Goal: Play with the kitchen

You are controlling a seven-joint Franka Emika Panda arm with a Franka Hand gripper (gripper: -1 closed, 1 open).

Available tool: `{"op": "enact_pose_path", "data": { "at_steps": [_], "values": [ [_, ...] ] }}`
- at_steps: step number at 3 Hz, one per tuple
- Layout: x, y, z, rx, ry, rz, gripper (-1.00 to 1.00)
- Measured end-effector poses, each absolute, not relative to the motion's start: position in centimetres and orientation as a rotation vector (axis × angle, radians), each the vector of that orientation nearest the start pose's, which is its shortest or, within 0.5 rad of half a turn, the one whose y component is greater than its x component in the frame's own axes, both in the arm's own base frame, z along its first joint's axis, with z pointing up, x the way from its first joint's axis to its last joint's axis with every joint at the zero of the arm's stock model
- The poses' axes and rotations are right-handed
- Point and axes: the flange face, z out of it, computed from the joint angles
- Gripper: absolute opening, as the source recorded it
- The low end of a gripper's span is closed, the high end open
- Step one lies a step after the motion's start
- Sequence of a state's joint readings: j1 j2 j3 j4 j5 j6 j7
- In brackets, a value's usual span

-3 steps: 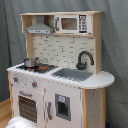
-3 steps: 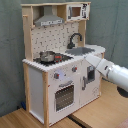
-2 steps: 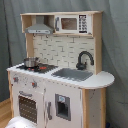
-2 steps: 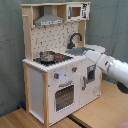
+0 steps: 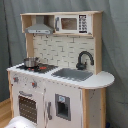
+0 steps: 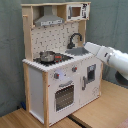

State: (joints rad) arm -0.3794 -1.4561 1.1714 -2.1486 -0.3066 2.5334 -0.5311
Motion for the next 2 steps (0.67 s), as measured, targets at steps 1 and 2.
{"op": "enact_pose_path", "data": {
  "at_steps": [1,2],
  "values": [
    [12.9,51.4,58.2,0.794,1.172,0.903,1.0],
    [14.2,50.8,59.9,0.735,1.196,0.869,1.0]
  ]
}}
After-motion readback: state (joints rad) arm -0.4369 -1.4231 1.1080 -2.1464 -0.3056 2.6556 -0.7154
